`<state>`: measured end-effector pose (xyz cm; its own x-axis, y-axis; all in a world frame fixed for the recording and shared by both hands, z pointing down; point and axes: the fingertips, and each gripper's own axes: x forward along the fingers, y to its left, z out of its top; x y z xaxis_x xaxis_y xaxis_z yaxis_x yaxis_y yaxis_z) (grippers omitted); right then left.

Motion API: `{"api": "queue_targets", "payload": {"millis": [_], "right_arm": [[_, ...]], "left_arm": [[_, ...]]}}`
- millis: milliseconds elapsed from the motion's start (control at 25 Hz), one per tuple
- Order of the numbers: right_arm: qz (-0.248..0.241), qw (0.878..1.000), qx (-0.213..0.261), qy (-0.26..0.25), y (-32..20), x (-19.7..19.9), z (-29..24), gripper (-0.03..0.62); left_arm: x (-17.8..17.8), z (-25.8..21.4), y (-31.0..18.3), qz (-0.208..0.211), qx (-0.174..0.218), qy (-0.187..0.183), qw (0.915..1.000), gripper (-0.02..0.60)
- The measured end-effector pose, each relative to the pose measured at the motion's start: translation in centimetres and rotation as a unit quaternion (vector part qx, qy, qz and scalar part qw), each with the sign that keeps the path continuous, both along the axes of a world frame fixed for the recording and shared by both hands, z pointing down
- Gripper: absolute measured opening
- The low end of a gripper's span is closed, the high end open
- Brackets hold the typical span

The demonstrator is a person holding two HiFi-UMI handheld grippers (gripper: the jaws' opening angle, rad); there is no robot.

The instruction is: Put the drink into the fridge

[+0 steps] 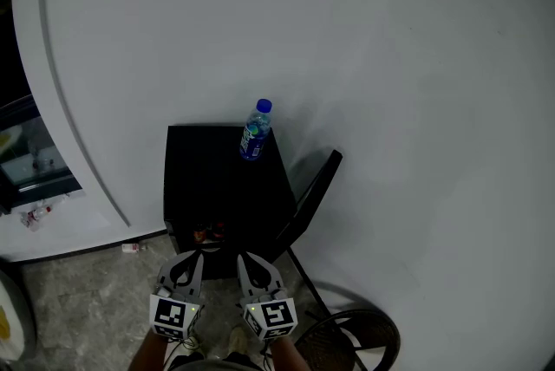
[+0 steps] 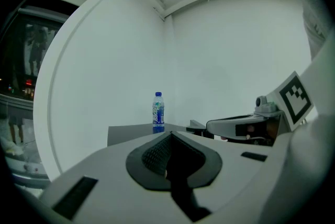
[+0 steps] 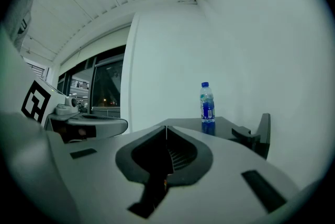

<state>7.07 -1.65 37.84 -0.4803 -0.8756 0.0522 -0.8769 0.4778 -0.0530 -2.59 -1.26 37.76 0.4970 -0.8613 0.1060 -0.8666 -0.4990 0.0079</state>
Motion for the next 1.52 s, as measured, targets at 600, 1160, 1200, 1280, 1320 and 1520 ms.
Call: {"api": "queue_targets", "payload": {"millis": [600,1160,1200,1280,1320,1520], "right_arm": [[0.006,1.000,0.000,0.011,-0.5,-0.5,0.3,0.028],[0.077,0.997,0.006,0.012,0.4,-2.9,-0.6,0.028],[0.082,0.997,0.008,0.012,0.4,-3.1,-0.7,0.029],[0.090,0.996,0.012,0.015,0.4,-3.2,-1.0,0.029],[0.093,0.995,0.014,0.018,0.3,-3.2,-1.2,0.028],[0.093,0.995,0.027,0.029,-1.3,-3.1,-1.9,0.029]], "left_arm": [[-0.5,-0.2,-1.2,0.010,0.005,-0.001,0.9999,0.003],[-4.5,-1.0,-1.6,0.058,0.016,-0.007,0.9982,0.003],[-4.9,-0.9,-1.7,0.059,0.015,-0.009,0.9981,0.003],[-5.5,-1.0,-2.0,0.062,0.015,-0.006,0.9980,0.003],[-5.6,-1.2,-2.1,0.063,0.017,-0.003,0.9978,0.003],[-5.7,-1.7,-3.5,0.064,0.021,0.005,0.9977,0.003]]}}
